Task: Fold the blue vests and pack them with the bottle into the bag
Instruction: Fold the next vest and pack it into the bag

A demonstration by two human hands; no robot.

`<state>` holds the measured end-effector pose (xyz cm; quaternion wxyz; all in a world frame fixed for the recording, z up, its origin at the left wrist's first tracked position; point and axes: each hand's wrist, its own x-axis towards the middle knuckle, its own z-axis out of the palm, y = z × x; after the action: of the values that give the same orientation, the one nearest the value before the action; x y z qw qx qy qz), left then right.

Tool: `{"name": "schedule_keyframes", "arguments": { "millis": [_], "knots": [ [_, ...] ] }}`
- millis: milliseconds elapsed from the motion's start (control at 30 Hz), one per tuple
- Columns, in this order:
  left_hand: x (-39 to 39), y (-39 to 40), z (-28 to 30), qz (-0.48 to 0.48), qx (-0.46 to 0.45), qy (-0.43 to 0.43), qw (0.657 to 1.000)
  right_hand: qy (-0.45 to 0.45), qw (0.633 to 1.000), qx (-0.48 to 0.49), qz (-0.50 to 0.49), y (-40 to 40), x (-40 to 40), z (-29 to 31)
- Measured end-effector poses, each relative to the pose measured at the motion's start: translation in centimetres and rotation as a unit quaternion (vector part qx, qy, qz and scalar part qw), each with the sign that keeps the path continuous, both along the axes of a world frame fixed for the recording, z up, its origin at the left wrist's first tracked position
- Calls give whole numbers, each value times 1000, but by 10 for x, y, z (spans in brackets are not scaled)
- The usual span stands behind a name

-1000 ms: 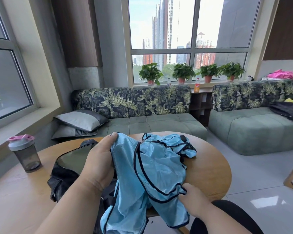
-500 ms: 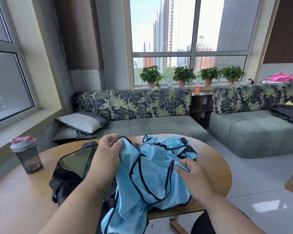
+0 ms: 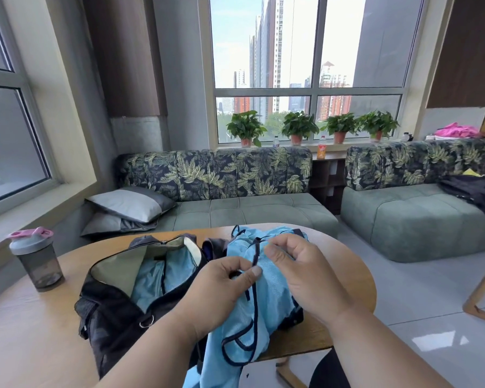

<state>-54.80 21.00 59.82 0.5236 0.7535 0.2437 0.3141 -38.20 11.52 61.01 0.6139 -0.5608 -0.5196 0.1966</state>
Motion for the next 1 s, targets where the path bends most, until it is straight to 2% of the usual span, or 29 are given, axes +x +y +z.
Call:
{"name": "schedule_keyframes", "arguments": {
  "millis": [100, 233, 533, 767, 867, 1000],
  "knots": [
    [-5, 1, 7, 10, -7, -31, 999, 28, 999, 0, 43, -4, 5, -6],
    [-10, 4, 13, 9, -44, -80, 996, -45, 998, -44, 32, -6, 12, -14],
    [-10, 0, 15, -33, -69, -114, 991, -84, 995, -55, -2, -8, 8, -12],
    [-12, -4, 16, -72, -178, -124, 973, -91, 993, -67, 36, -15, 4, 1],
    [-11, -6, 16, -38, -166, -127, 977, -94, 992, -71, 38, -16, 3, 2],
    [-10, -5, 16, 18, -179, -172, 968, -38, 998, -51, -3, -14, 1, -6]
  ]
}}
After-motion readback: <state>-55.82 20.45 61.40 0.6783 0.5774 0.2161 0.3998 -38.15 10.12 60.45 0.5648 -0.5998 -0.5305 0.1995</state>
